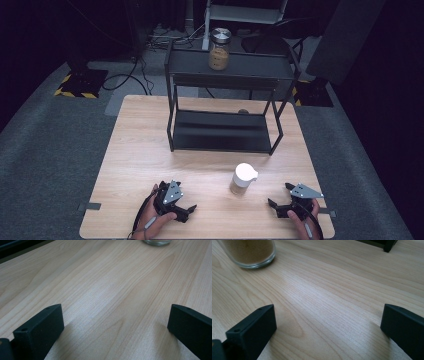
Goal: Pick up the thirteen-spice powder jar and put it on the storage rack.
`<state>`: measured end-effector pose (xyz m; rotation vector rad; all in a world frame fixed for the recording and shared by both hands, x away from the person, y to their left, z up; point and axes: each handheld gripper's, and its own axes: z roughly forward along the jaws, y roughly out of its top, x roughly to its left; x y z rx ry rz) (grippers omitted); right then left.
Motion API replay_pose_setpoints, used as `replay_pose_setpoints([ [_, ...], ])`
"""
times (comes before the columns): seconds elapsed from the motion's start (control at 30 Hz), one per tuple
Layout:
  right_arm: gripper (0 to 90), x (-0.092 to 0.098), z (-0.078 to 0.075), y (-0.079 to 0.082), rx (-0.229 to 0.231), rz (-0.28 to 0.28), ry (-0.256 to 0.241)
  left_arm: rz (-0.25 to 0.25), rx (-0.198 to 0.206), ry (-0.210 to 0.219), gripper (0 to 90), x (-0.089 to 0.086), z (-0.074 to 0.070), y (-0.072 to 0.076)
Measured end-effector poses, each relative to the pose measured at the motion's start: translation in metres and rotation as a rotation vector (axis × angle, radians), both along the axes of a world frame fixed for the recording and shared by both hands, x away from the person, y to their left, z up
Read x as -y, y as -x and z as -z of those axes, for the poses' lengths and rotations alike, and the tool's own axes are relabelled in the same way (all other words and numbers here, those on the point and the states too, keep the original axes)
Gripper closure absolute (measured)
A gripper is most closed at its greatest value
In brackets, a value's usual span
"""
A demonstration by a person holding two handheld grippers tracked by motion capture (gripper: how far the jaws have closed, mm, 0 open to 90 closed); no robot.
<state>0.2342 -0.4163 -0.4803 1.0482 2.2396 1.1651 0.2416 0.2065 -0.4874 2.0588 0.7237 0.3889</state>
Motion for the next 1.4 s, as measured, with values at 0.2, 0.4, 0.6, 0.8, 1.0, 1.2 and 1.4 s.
replay_pose_setpoints([
  [0.2,0.1,0.000,0.000,0.000,0.000,0.000,0.000,-0.003,0.001,-0.002,0.3,0.000,0.000,0.000],
  [0.4,0.1,0.000,0.000,0.000,0.000,0.001,0.001,-0.006,0.000,-0.001,0.3,0.000,0.000,0.001],
  [0.6,0.1,0.000,0.000,0.000,0.000,0.002,0.000,-0.007,0.000,-0.001,0.3,0.000,0.000,0.001],
  [0.8,0.1,0.000,0.000,0.000,0.000,0.001,0.001,-0.007,0.000,-0.001,0.3,0.000,0.000,0.001],
  [1.0,0.1,-0.001,0.000,0.000,-0.001,0.007,0.000,-0.007,0.000,-0.001,0.3,0.000,0.000,0.001],
  [1.2,0.4,-0.001,-0.007,-0.005,-0.021,-0.031,0.013,-0.008,0.000,-0.003,0.3,0.001,-0.001,0.001],
  [1.4,0.5,-0.002,-0.018,-0.011,0.005,-0.109,0.009,-0.008,0.000,-0.002,0.3,0.001,0.000,0.000],
])
